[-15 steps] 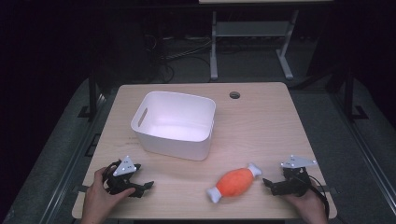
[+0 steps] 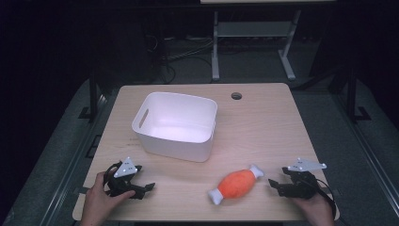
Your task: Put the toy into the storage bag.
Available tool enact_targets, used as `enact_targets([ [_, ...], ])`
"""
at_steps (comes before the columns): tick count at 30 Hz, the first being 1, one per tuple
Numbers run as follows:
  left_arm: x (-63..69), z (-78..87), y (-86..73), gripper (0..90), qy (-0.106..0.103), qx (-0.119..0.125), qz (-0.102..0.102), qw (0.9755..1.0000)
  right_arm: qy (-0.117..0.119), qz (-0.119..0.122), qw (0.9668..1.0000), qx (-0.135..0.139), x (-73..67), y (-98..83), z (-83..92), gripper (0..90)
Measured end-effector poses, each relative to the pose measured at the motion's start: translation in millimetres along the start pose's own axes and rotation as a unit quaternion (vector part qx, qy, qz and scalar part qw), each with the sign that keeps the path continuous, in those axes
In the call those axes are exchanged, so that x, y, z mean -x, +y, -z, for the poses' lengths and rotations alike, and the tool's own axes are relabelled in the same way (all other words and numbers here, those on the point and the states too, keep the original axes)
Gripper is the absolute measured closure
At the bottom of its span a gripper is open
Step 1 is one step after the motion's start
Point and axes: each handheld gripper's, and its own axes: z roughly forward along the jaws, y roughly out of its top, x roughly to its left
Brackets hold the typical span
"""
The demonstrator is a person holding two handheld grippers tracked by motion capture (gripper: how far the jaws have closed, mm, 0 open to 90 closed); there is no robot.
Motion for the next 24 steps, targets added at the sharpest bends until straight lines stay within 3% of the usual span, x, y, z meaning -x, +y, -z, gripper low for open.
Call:
enact_targets([
  [5,0.0,0.0,0.0,12.7,0.0,0.0,0.0,1.0,0.033,0.001,0.9994,0.001,-3.8,-0.4,9.1,62.4],
  [6,0.0,0.0,0.0,12.7,0.0,0.0,0.0,1.0,0.05,0.01,0.9987,-0.002,-6.5,-0.1,10.7,78.6],
  [7,0.0,0.0,0.0,12.7,0.0,0.0,0.0,1.0,0.05,0.01,0.9987,-0.002,-6.5,-0.1,10.7,78.6],
  [9,0.1,0.0,0.0,12.7,0.0,0.0,0.0,1.0,0.066,0.014,0.9977,-0.001,-9.3,0.1,11.3,87.3],
  [19,0.0,0.0,0.0,12.7,0.0,0.0,0.0,1.0,0.095,0.033,0.9949,-0.008,-18.3,11.4,0.4,89.4],
  [24,0.0,0.0,0.0,12.7,0.0,0.0,0.0,1.0,0.095,0.041,0.9946,-0.011,-19.9,14.7,-4.8,89.4],
])
